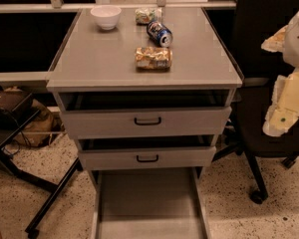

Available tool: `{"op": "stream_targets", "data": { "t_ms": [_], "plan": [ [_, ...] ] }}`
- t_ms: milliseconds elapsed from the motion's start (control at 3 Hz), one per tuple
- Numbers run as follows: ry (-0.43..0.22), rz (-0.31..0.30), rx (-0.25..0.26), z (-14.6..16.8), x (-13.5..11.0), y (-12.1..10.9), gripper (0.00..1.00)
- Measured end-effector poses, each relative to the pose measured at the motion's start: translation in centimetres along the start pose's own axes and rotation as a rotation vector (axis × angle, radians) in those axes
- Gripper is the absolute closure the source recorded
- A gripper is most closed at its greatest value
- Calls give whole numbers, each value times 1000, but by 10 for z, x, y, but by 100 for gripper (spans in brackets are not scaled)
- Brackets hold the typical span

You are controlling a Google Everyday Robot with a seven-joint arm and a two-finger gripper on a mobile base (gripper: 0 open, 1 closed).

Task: Place orange can into bottom drawer

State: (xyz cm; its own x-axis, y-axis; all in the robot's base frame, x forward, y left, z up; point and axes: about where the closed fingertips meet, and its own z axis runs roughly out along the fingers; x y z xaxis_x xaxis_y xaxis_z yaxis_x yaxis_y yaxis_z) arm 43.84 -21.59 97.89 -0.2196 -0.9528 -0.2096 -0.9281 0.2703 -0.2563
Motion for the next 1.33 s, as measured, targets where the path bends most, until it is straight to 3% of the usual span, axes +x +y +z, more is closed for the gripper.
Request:
{"op": "stream_targets", "data": {
  "t_ms": [333,667,1000,1333],
  "plan": [
    [0,0,0,0,0,0,0],
    [-70,-52,-2,26,-21,-21,0],
    [-162,-149,-25,68,-68,-61,0],
    [-220,-211,-123,109,-121,-83,0]
  ]
}}
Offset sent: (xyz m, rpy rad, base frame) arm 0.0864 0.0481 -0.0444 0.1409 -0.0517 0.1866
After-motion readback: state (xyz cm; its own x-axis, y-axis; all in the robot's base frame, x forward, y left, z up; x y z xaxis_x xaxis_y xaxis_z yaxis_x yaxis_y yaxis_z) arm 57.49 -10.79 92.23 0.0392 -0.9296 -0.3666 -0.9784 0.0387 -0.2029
